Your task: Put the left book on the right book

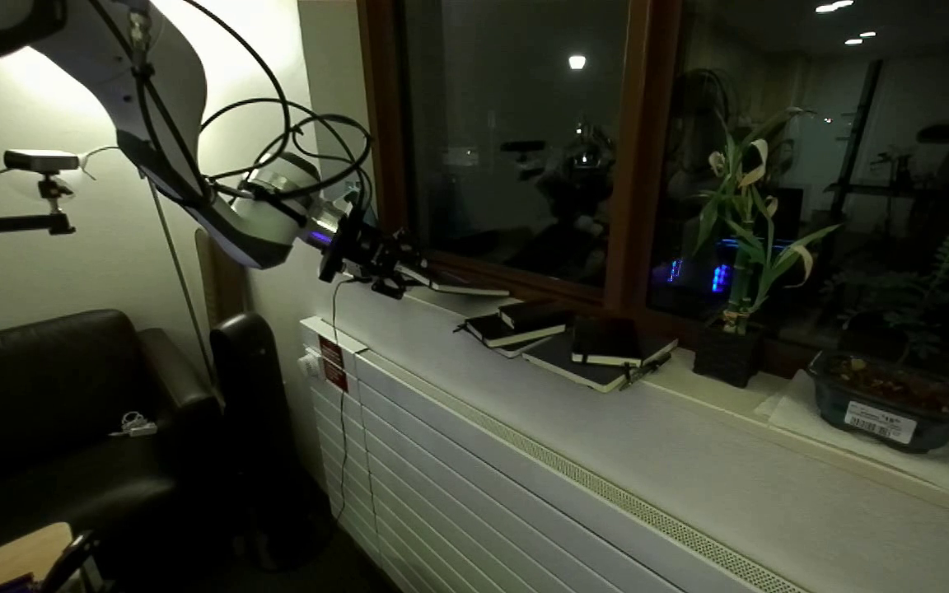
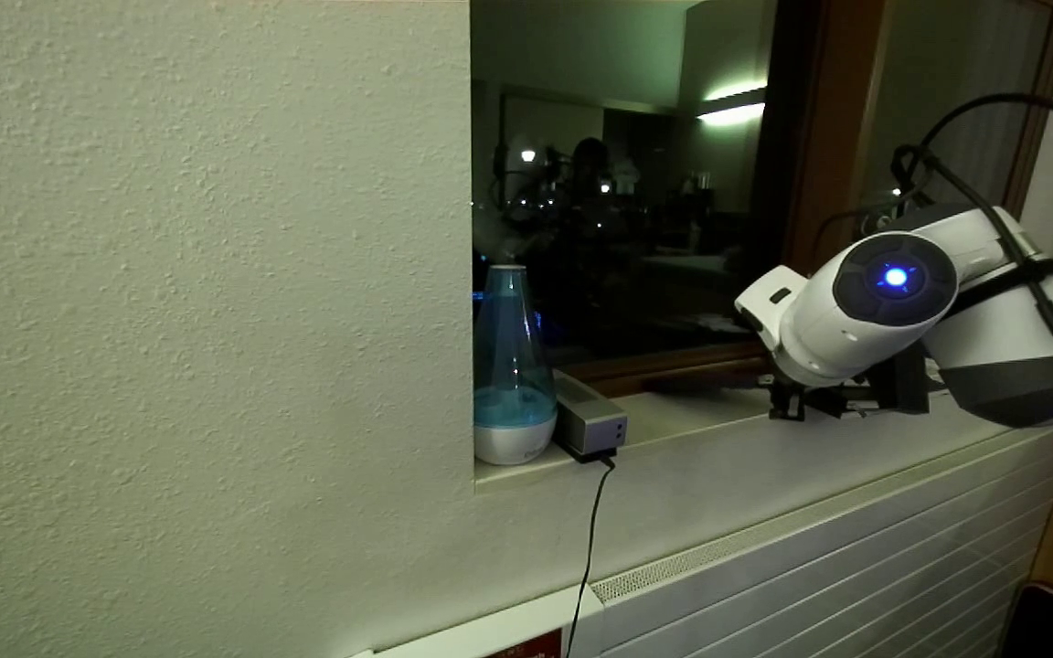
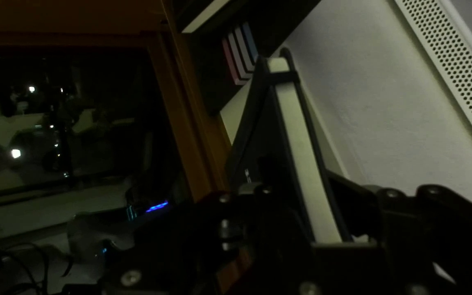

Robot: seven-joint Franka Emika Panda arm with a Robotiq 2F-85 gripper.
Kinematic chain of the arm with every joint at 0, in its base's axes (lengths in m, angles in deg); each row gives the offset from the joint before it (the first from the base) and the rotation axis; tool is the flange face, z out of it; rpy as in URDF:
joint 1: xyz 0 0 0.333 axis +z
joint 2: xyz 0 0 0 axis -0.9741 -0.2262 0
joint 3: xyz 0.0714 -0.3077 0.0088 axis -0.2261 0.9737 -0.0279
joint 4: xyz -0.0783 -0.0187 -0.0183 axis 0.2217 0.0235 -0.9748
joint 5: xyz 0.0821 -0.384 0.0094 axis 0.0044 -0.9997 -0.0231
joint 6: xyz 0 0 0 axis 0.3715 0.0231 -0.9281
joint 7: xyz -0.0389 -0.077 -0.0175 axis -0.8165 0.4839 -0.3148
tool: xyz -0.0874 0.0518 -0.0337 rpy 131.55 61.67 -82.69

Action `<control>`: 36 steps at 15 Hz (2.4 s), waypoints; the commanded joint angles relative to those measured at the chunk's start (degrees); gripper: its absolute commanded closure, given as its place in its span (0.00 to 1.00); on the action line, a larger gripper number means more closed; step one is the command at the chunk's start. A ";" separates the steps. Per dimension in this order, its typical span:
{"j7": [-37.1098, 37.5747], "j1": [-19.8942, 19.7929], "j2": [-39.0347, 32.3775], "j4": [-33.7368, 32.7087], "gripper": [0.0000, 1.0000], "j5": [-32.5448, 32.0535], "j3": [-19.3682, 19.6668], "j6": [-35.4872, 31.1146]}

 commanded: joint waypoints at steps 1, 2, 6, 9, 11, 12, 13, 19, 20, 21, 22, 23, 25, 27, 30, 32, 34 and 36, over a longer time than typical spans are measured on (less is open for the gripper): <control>-1.13 0.06 1.07 -0.62 0.94 -1.88 1.24 -1.22; -0.04 0.20 1.78 -0.05 0.94 -3.13 1.44 -1.21; 4.37 0.15 6.04 2.92 0.95 -9.67 2.17 -0.73; 9.15 -0.25 9.67 6.02 0.95 -14.87 2.58 -0.37; 12.52 -0.65 12.39 8.44 0.95 -18.38 2.79 -0.01; 13.77 -0.80 13.60 9.50 0.95 -19.67 2.83 0.32; 15.18 -0.95 14.75 10.65 0.95 -20.97 2.89 0.58; 16.74 -2.46 21.42 17.53 0.95 -22.25 3.85 0.25; 16.86 -2.73 22.20 18.43 0.95 -22.38 4.09 0.32; 17.05 -2.97 22.83 19.29 0.95 -22.64 4.42 0.59; 16.98 -3.27 23.32 19.95 0.95 -22.72 4.70 0.69; 17.02 -3.59 23.70 20.66 0.95 -22.92 5.06 0.82; 17.06 -4.20 24.35 21.81 0.95 -23.25 5.82 0.98; 17.16 -4.85 24.68 22.70 0.95 -23.93 6.54 1.02; 17.84 -5.70 24.52 23.84 0.95 -27.74 7.53 1.29; 18.52 -6.25 24.55 24.79 0.95 -30.25 8.15 1.07; 18.77 -6.70 24.58 25.62 0.95 -32.14 8.75 0.77; 18.33 -7.19 24.72 26.39 0.95 -34.01 9.41 -0.58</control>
